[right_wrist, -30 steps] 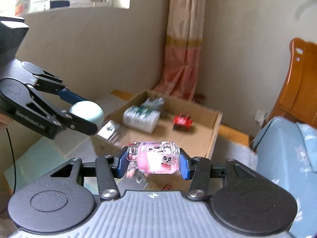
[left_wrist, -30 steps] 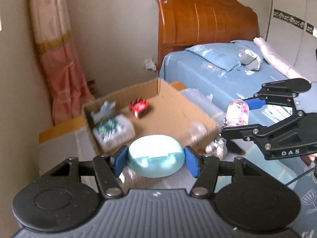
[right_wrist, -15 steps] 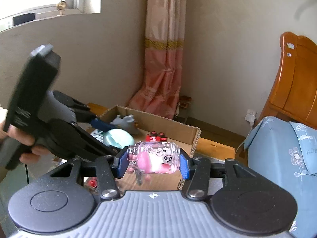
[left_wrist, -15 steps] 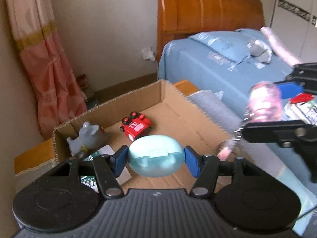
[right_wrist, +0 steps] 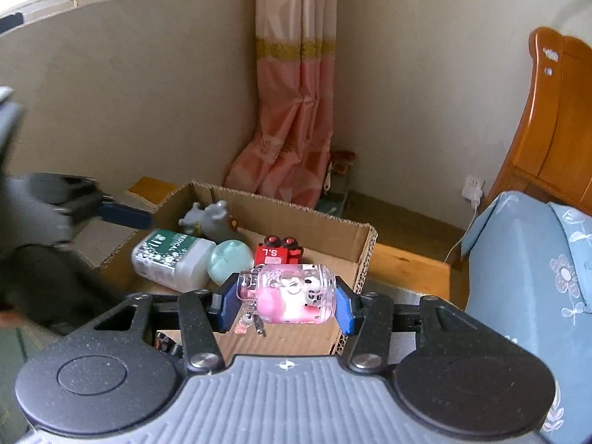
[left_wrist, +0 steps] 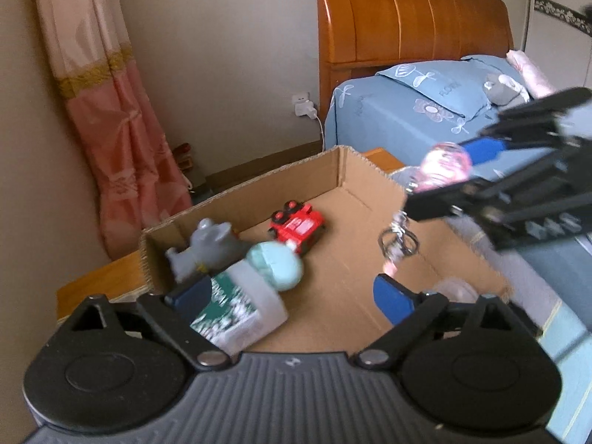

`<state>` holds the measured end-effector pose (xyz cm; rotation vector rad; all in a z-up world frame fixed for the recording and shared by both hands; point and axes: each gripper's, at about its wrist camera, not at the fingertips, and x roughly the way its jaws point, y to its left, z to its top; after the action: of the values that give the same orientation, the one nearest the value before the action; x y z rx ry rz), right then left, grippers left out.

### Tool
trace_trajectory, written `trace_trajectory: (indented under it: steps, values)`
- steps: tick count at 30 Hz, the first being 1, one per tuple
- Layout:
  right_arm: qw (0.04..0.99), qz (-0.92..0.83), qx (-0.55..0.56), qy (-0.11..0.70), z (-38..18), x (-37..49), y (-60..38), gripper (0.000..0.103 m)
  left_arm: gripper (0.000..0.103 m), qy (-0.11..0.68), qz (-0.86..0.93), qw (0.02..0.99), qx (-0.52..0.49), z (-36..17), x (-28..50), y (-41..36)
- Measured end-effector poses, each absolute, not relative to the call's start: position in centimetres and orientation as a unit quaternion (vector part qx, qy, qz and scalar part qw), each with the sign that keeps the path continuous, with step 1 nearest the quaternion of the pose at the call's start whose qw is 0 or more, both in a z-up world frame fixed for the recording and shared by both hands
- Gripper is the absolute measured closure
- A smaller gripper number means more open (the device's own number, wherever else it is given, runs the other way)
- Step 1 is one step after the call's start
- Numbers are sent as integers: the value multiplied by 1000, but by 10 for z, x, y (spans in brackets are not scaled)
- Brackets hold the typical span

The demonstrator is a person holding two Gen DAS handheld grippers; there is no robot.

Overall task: Organize rigid objects
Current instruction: 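Carry the case with the left gripper into the box while the right gripper drops the pink bottle there, then move the left gripper to the clear capsule bottle while the right gripper approaches the black oval object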

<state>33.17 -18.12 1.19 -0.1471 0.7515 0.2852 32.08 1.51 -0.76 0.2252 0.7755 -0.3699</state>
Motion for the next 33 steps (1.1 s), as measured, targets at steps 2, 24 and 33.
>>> trace_trajectory:
  steps: [2,24,33]
  values:
    - [915,138,-67,374,7,337,-180,46,7,375,-178,903,110,-5,312,20]
    - [928,112,-20,355,8,244,-193,0,1,347,-157,923,61,15,225,36]
    - [924,114,29,363,-33,201,-210,0,1,341,-123,931,39,4,185,35]
